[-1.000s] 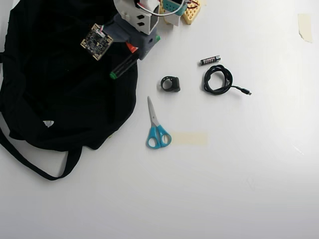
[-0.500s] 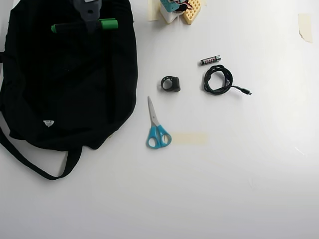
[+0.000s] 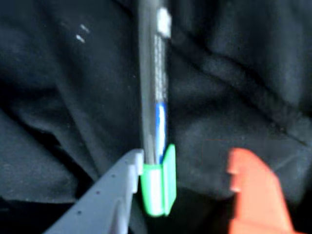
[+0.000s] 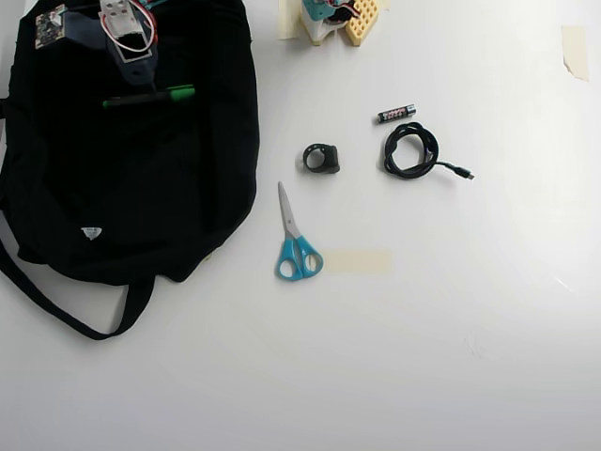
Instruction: Put the green marker into the black bag
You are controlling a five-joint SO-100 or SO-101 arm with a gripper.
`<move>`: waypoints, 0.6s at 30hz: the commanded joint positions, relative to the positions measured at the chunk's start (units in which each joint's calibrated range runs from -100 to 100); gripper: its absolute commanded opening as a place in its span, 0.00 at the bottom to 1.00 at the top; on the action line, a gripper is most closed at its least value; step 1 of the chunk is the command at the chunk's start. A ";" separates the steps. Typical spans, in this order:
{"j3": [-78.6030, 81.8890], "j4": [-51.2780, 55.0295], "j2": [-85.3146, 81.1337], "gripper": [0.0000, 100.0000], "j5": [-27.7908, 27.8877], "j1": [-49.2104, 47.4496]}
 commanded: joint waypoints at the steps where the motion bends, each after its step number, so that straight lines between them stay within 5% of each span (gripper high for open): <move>1: -3.41 3.72 -2.04 0.26 -0.75 -0.83; 9: -2.52 18.80 -21.38 0.26 -1.80 -18.70; 18: -3.50 19.05 -21.88 0.26 -1.90 -55.73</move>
